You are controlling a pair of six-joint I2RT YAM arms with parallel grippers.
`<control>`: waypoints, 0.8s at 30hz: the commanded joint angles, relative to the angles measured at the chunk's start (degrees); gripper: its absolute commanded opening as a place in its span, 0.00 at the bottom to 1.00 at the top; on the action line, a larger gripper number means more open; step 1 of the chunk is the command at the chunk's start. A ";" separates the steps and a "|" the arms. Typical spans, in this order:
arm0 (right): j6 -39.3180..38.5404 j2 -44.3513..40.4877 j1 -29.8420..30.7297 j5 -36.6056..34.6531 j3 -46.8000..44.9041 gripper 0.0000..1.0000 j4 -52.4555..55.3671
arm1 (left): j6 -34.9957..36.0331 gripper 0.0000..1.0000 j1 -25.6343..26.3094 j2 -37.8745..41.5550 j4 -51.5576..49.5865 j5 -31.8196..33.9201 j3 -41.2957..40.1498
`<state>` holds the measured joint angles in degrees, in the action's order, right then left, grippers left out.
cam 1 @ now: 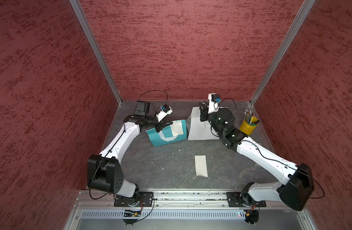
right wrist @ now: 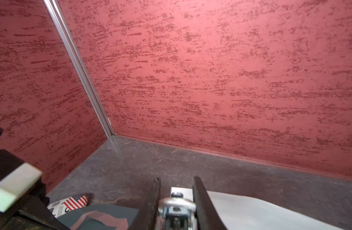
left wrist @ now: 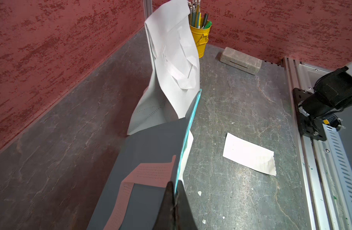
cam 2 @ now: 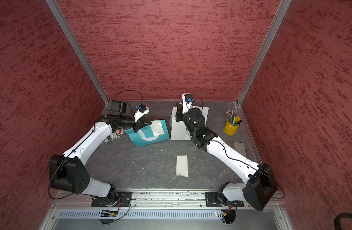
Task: Staple the receipts to the bags
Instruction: Pick up the stapler from the takeout bag, then adjust the takeout bag at the center of the board.
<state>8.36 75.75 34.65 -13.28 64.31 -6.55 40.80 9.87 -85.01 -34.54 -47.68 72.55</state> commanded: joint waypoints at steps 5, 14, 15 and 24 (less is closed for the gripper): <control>6.11 -2.92 -11.80 11.96 -0.54 0.00 40.25 | 2.12 0.00 -2.89 -0.18 -0.56 4.17 4.74; 12.28 -3.15 -18.13 19.97 -13.23 0.00 47.97 | 3.98 0.03 -3.01 -3.42 -4.46 4.35 9.25; 12.44 -2.32 -18.75 20.49 -14.09 0.00 47.74 | 3.88 0.06 -3.01 -3.42 -4.37 4.39 9.16; 9.62 6.91 -22.95 26.79 -18.49 0.00 42.63 | 1.47 0.17 -2.84 -2.83 -3.26 5.02 7.60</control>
<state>19.03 81.45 12.71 10.50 45.98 38.37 43.16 6.98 -88.23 -38.11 -42.92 80.44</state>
